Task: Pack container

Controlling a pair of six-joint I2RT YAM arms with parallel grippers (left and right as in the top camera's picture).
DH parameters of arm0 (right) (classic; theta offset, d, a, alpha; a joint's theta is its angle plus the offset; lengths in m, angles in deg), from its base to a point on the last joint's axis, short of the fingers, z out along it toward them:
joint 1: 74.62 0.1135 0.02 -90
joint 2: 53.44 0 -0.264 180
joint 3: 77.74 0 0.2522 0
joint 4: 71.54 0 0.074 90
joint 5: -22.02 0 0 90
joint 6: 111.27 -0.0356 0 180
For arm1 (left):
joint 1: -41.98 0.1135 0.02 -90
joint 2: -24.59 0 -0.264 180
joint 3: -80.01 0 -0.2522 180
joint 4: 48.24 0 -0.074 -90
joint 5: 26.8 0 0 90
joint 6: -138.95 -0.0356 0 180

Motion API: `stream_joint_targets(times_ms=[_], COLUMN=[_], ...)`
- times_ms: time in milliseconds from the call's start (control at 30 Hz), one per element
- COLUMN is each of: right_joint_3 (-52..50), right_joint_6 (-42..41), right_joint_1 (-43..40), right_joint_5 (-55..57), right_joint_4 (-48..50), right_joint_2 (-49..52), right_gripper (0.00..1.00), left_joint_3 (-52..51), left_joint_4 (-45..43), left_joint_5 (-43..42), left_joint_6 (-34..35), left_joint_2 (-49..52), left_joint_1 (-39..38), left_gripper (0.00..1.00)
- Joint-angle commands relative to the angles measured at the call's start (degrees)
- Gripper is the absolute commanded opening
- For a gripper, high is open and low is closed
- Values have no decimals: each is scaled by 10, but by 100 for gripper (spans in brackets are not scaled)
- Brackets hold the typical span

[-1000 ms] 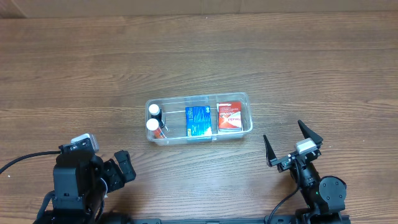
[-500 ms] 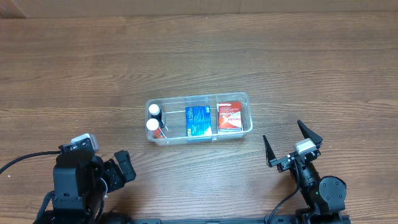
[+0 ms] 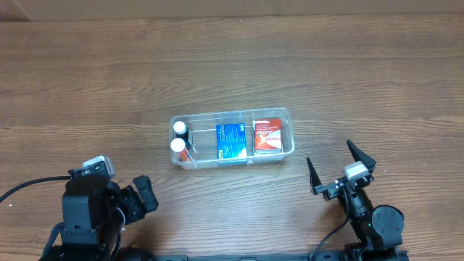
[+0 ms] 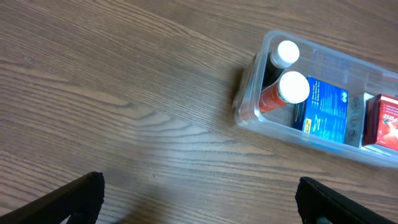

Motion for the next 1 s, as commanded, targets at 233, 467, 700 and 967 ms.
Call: stream_joint_targets(times_ms=[233, 467, 700, 967], right_joint_3=[-6, -6, -6, -6], right_joint_6=[0, 0, 0, 0], right_joint_1=[0, 0, 0, 0], right_joint_5=[-4, -4, -4, -4], right_joint_4=[4, 4, 4, 4], right_joint_2=[-6, -6, -6, -6], right_gripper=[100, 100, 100, 100], left_joint_3=[-216, -414, -524, -552], left_joint_4=[-194, -516, -751, -681], left_joint_5=[29, 25, -38, -51], left_joint_6=[-4, -81, -267, -287], left_joint_2=[-170, -293, -321, -343], left_joint_1=[0, 1, 1, 15], left_gripper=[100, 100, 100, 100])
